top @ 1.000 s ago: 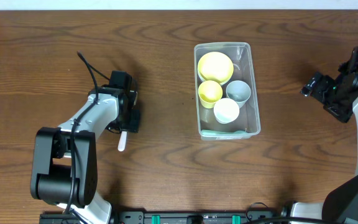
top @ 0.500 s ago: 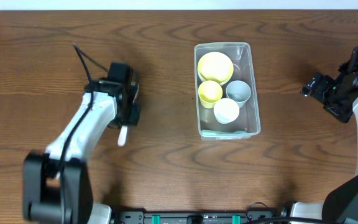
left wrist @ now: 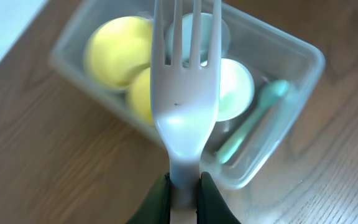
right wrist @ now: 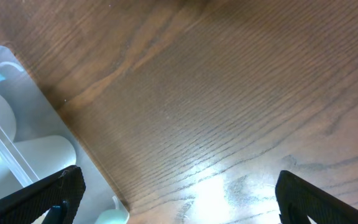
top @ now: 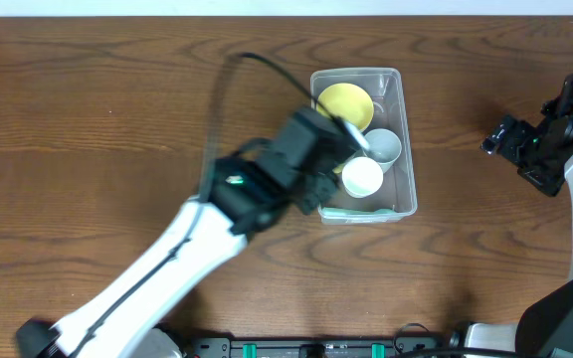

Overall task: Pack container
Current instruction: 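Carry the white fork over the container and release it inside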

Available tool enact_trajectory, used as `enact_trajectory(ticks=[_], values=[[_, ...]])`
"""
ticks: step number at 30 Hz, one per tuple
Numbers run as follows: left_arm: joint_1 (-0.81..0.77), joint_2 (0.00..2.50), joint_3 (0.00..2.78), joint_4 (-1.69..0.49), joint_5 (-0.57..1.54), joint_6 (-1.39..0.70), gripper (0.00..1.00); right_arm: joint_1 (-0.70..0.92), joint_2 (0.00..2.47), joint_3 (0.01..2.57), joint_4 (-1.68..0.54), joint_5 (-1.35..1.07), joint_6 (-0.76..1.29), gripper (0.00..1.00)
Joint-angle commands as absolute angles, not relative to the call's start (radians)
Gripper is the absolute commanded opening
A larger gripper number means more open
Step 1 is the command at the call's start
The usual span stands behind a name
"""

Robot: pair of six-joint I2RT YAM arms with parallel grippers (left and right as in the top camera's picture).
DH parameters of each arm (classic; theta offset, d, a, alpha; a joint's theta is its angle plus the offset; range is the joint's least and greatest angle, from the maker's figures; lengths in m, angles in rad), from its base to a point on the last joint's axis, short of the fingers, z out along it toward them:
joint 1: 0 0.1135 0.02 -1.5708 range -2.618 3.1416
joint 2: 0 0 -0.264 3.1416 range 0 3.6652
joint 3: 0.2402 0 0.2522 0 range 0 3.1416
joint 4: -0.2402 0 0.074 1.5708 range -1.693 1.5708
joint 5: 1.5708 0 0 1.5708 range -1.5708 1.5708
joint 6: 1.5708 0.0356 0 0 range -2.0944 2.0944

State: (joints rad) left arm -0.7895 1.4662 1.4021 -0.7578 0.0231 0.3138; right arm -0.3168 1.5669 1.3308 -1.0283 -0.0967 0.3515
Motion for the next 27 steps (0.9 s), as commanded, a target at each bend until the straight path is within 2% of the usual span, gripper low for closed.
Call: enact_trajectory(ticks=[1,10,24,25,27], values=[[-0.855,1.591,1.396,-0.725,0.015,0.459,0.06,-0.322,1.565,1.33,-1.029,-0.094,0.343,0.99],[-0.933,1.8,1.396,-0.63,0.015,0.678,0.06,-0.322,1.566,1.33,-1.029,-0.094,0.343,0.99],[-0.933,1.822,1.398,-0.579,0.015,0.706,0.07,-0.323,1.565,1.33,-1.029,-0.094,0.343,0.99],[-0.933,1.821,1.399,-0.58,0.011,0.701,0.14,-0.323,1.565,1.33,-1.029,-0.094,0.343,0.99],[-0.933,1.821,1.404,-0.581,-0.021,0.672,0.44,-0.323,1.565,1.33,-1.029,-0.094,0.343,0.99]])
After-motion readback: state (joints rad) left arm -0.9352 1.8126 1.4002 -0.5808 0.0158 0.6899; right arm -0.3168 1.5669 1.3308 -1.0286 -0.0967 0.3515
